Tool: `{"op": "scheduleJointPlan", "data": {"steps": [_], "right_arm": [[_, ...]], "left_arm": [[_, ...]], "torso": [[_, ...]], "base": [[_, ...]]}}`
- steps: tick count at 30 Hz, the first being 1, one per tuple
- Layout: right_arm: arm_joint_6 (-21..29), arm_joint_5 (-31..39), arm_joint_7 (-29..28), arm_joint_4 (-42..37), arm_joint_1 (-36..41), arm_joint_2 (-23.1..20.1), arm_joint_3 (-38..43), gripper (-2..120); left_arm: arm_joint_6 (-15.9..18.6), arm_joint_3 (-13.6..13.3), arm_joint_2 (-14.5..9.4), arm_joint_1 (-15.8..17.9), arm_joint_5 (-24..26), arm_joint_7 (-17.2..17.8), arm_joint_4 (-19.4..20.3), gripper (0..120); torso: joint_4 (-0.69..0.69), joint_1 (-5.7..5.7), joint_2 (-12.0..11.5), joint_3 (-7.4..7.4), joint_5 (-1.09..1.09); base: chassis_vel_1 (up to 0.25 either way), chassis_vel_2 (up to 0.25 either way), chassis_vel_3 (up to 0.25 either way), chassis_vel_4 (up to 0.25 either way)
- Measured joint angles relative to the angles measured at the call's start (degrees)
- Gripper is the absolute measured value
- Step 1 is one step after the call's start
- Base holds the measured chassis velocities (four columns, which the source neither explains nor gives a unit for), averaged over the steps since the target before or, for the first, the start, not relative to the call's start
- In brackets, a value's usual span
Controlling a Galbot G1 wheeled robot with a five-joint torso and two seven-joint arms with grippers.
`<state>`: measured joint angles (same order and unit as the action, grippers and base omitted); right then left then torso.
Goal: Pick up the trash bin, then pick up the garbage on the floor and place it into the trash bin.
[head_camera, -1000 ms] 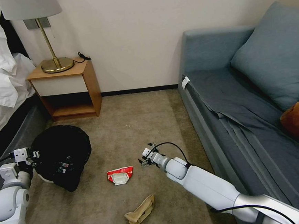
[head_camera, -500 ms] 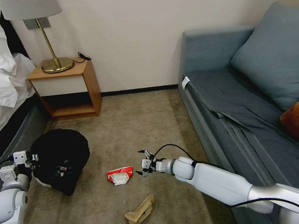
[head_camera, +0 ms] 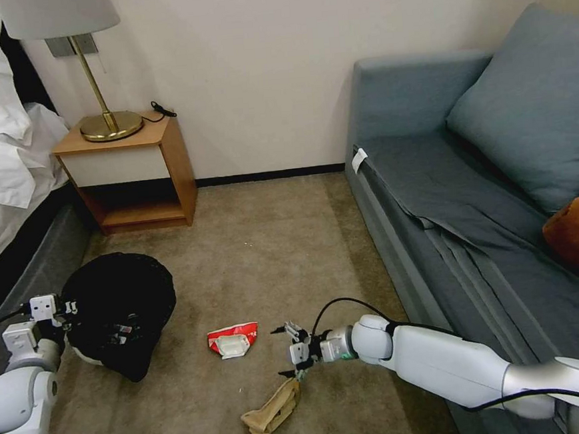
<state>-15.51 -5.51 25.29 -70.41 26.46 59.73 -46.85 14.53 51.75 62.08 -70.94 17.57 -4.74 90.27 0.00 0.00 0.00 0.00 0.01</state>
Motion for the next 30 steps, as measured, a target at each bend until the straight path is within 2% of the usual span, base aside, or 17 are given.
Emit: {"op": "scheduleJointPlan", "data": {"steps": [6, 15, 30], "right_arm": [[-1.96, -1.08, 4.92, -1.17, 0.08, -0.92, 0.08, 100], [-3.82, -4.41, 6.67, 0.86, 2.26, 0.54, 0.98, 100], [-4.22, -9.72, 3.92, 10.38, 4.05, 8.92, 1.26, 100]], "left_arm": [[0.02, -0.42, 0.06, 0.66, -0.49, 0.00, -0.14, 5], [0.19, -1.07, 0.58, 1.39, -1.27, 0.01, -0.38, 5], [0.29, -1.20, 1.31, 1.79, -1.62, 0.07, -0.55, 5]], "torso": [[0.01, 0.00, 0.00, 0.00, -0.01], [0.00, 0.00, 0.00, 0.00, -0.01], [0.02, 0.00, 0.00, 0.00, -0.01]], "base": [[0.000, 0.000, 0.000, 0.000], [0.000, 0.000, 0.000, 0.000], [0.000, 0.000, 0.000, 0.000]]}}
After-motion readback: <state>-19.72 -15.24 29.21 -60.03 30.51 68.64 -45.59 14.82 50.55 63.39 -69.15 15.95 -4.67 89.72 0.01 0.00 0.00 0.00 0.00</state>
